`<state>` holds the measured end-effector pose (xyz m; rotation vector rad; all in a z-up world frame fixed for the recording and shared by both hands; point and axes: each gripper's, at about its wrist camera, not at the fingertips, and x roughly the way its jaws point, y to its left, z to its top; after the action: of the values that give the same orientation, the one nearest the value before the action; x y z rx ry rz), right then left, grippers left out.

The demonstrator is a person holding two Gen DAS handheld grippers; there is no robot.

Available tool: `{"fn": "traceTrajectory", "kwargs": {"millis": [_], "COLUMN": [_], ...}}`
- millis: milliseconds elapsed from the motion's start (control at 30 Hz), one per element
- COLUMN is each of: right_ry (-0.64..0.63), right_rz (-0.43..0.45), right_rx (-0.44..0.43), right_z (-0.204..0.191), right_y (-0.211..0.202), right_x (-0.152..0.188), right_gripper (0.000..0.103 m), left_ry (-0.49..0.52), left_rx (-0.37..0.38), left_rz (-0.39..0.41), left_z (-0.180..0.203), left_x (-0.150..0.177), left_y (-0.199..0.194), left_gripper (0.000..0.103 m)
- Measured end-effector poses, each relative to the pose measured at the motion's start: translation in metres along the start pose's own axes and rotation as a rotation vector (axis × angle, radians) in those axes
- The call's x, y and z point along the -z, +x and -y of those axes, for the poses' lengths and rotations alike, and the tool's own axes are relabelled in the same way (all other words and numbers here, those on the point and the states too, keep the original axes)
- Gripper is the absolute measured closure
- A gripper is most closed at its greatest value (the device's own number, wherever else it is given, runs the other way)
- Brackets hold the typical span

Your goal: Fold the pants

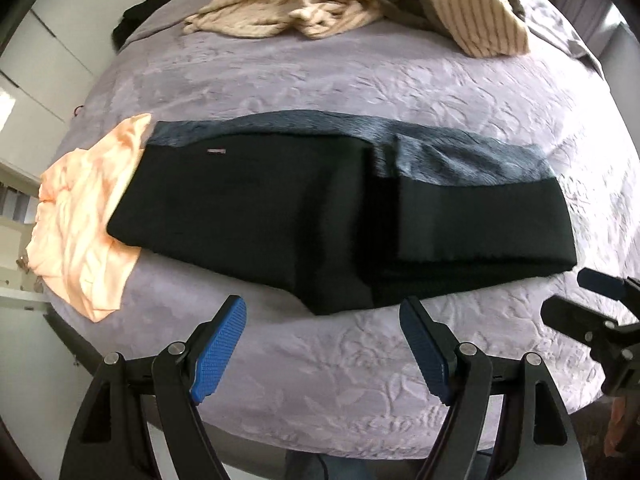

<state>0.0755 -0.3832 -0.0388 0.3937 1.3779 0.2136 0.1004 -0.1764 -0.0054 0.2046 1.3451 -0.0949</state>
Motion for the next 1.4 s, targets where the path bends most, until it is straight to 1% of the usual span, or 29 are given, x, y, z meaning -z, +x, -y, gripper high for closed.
{"fn": "traceTrajectory", "kwargs": {"millis": [100, 200, 400, 533, 600, 667, 700, 767, 867, 933, 1000, 1067, 1233, 1300, 1400], "right_ry": [0.003, 0.018, 0.122, 0.173, 0.210, 0.250, 0.273, 0.287, 0.326, 0.373, 0.420, 0.434, 0.343, 0.298, 0.242], "right_rz": [-0.012, -0.010, 0.026, 0.028, 0.019, 0.008, -0.002, -0.027, -0.038, -0.041, -0.055, -0.076, -0.086, -0.087, -0.113], "right_rx": [0.009, 0.046, 0.096, 0.117, 0.105, 0.088, 0.066, 0.055, 0.126, 0.130, 0.110, 0.118, 0.138, 0.156, 0.174], "right_z": [-0.013, -0.028, -0.066, -0.096, -0.109, -0.121, -0.127, -0.134, -0.129, -0.121, -0.113, -0.111, -0.122, -0.127, -0.134], "right_y": [0.006, 0.012, 0.023, 0.037, 0.046, 0.052, 0.054, 0.054, 0.049, 0.046, 0.047, 0.049, 0.049, 0.049, 0.056], "right_x": [-0.002, -0.004, -0.006, -0.002, 0.002, 0.007, 0.012, 0.018, 0.022, 0.023, 0.023, 0.023, 0.012, 0.008, 0.006], "right_gripper": [0.000, 0.000, 0.000, 0.000, 0.000, 0.000, 0.000, 0.000, 0.000, 0.000, 0.000, 0.000, 0.000, 0.000, 0.000], "left_ry": [0.007, 0.038, 0.104, 0.131, 0.148, 0.173, 0.183, 0.188, 0.167, 0.136, 0.088, 0.059, 0.008, -0.015, -0.044], "left_rx": [0.011, 0.038, 0.093, 0.125, 0.138, 0.142, 0.141, 0.142, 0.149, 0.152, 0.162, 0.167, 0.172, 0.176, 0.170], "left_rz": [0.008, 0.010, 0.027, 0.021, 0.012, -0.015, -0.029, -0.040, -0.050, -0.054, -0.058, -0.058, -0.037, -0.038, -0.055], "left_z": [-0.013, -0.029, -0.081, -0.115, -0.129, -0.144, -0.150, -0.160, -0.175, -0.182, -0.188, -0.190, -0.193, -0.196, -0.198], "left_x": [-0.003, -0.009, -0.027, -0.028, -0.024, -0.018, -0.014, -0.008, -0.001, 0.002, 0.005, 0.006, 0.005, 0.005, 0.005], "left_y": [0.003, 0.010, 0.023, 0.037, 0.045, 0.056, 0.061, 0.068, 0.076, 0.081, 0.082, 0.083, 0.078, 0.079, 0.088], "left_gripper": [0.023, 0.023, 0.023, 0.023, 0.023, 0.023, 0.023, 0.023, 0.023, 0.023, 0.023, 0.023, 0.023, 0.023, 0.023]}}
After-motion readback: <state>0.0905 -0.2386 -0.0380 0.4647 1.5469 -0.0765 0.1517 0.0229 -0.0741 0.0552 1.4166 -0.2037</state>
